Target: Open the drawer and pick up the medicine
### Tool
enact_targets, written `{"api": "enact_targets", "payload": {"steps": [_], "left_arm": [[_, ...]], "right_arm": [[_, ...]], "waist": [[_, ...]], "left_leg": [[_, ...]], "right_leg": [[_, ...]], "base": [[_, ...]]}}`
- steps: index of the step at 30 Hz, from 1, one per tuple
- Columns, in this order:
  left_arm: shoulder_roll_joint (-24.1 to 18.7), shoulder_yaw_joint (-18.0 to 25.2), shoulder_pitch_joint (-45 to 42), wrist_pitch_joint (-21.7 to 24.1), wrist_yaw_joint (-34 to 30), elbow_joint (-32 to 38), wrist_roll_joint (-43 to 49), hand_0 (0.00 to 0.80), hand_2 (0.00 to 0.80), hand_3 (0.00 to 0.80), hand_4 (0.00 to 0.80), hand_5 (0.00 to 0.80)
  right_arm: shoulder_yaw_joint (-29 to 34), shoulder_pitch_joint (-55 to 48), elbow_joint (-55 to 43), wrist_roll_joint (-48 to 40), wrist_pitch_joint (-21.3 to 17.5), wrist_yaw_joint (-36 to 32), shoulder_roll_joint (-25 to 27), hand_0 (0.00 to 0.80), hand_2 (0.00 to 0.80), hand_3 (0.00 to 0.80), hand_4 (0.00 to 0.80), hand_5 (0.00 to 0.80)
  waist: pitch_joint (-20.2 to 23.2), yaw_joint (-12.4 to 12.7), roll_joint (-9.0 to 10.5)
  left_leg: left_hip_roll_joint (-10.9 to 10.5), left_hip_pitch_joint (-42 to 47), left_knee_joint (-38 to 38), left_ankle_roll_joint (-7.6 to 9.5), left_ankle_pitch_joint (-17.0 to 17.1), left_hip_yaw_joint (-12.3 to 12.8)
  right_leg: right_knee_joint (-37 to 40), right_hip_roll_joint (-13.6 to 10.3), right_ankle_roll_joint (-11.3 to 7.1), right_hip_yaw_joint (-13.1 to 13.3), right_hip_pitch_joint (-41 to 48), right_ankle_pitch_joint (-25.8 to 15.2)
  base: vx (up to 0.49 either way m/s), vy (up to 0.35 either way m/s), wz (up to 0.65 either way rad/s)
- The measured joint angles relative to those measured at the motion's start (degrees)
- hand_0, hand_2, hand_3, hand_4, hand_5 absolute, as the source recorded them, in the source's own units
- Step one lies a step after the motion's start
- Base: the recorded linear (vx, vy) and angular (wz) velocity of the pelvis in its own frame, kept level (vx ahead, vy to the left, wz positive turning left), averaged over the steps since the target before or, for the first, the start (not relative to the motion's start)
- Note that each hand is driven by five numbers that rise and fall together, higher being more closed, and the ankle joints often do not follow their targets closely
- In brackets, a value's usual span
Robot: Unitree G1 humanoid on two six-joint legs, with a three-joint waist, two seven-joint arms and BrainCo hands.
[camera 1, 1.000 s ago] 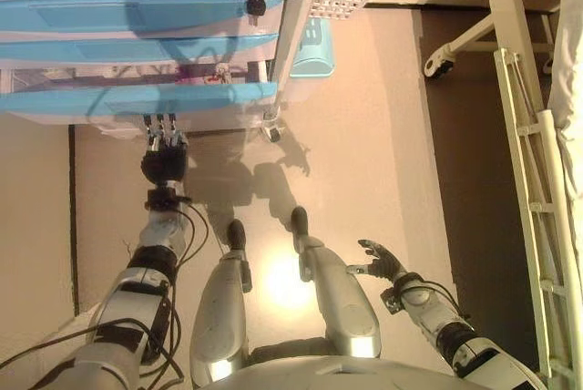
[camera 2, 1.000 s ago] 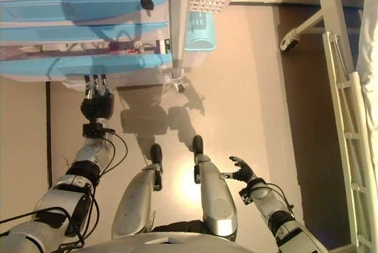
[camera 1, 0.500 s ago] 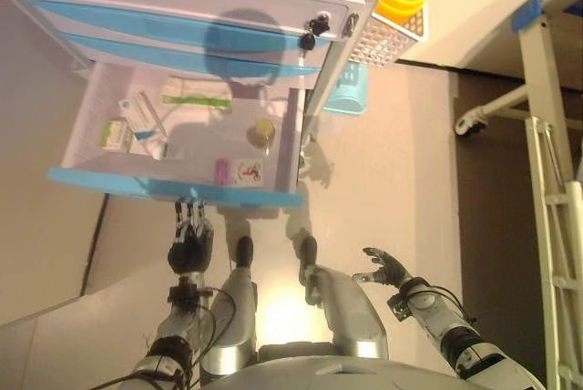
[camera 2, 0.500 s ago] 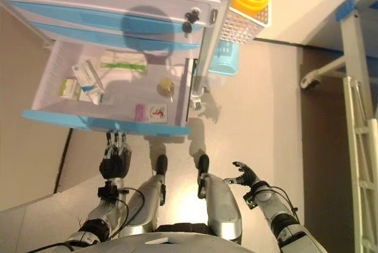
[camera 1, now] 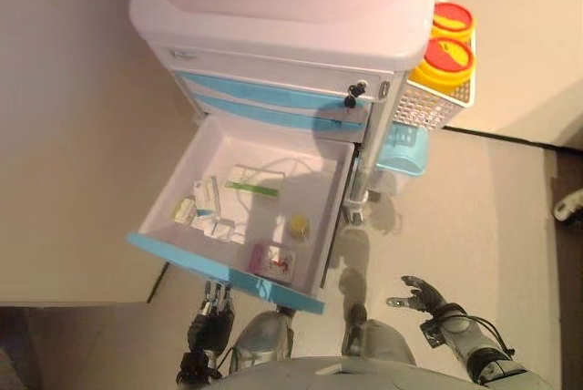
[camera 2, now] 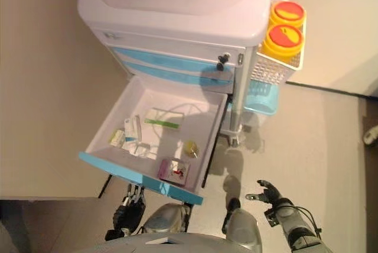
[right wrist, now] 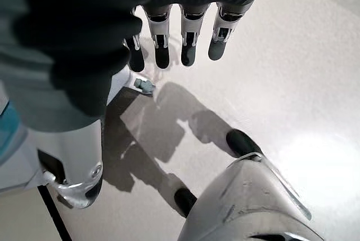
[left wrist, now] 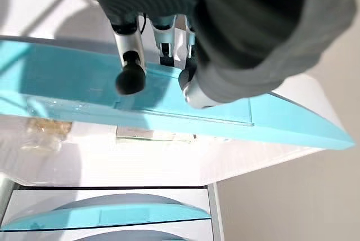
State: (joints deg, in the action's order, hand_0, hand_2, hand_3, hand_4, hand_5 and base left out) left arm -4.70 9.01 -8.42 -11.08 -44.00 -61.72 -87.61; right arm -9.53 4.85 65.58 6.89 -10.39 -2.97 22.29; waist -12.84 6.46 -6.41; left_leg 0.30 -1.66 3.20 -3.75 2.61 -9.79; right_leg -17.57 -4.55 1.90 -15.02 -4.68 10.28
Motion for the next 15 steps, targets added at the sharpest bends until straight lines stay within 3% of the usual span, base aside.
{"api": "enact_targets", "payload": {"steps": [5,6,7,10,12,15], "left_arm": [[-0.1,0.5,-0.2,0.0,0.9,-0.1,2.2,0.8,0.8,0.8,0.8,0.8],[-0.2,0.6,-0.2,0.0,0.9,-0.1,2.7,0.659,0.659,0.659,0.659,0.659],[-0.4,0.7,-0.2,0.1,1.2,-0.1,3.6,0.0,0.0,0.0,0.0,0.0],[-0.9,1.4,-0.6,1.7,3.1,0.4,7.7,0.0,0.0,0.0,0.0,0.0],[-1.3,5.1,-1.1,5.2,5.2,0.9,10.0,0.0,0.0,0.0,0.0,0.0],[-4.9,6.6,-2.7,9.6,11.2,1.4,16.9,0.0,0.0,0.0,0.0,0.0]], "right_arm": [[1.0,-0.9,1.6,-0.4,-1.9,1.6,0.4,0.0,0.0,0.0,0.0,0.0],[1.6,-0.8,1.5,-1.4,-2.7,2.4,0.4,0.0,0.0,0.0,0.0,0.0],[2.3,-0.8,1.3,-1.9,-3.4,3.0,0.5,0.0,0.0,0.0,0.0,0.0],[4.3,-1.0,-2.5,-4.4,-5.5,5.6,0.9,0.0,0.0,0.0,0.0,0.0],[4.4,-1.9,-8.6,-4.8,-7.0,7.4,2.5,0.0,0.0,0.0,0.0,0.0],[4.8,-2.3,-18.0,-4.4,-8.5,10.4,5.8,0.0,0.0,0.0,0.0,0.0]], "waist": [[1.2,0.3,0.13],[1.4,0.4,0.18],[1.7,0.6,0.26],[3.3,0.5,0.75],[4.5,0.3,1.05],[6.5,-0.2,0.88]], "left_leg": [[-0.3,0.0,0.4,-0.45,0.3,0.0],[-0.4,0.0,0.4,-0.45,0.3,0.0],[-0.4,0.0,0.3,-0.44,0.3,0.0],[-0.5,0.3,0.1,-0.32,0.3,0.1],[-0.3,1.3,-0.8,-0.3,0.2,0.3],[-0.3,1.6,-1.0,-0.11,0.2,1.4]], "right_leg": [[-0.6,-0.6,-0.05,-1.2,0.2,0.6],[-0.6,-0.6,-0.09,-1.1,0.2,0.7],[-0.5,-0.6,-0.14,-1.1,0.2,0.7],[-0.2,-0.6,-0.28,-1.1,0.6,0.7],[0.1,-0.5,-0.47,-0.9,1.0,0.9],[0.5,0.1,-0.7,0.6,1.2,0.8]], "base": [[0.047,0.027,0.13],[0.063,0.021,0.02],[0.07,0.022,0.02],[0.063,0.022,0.0],[0.039,0.032,-0.03],[0.021,0.032,-0.04]]}}
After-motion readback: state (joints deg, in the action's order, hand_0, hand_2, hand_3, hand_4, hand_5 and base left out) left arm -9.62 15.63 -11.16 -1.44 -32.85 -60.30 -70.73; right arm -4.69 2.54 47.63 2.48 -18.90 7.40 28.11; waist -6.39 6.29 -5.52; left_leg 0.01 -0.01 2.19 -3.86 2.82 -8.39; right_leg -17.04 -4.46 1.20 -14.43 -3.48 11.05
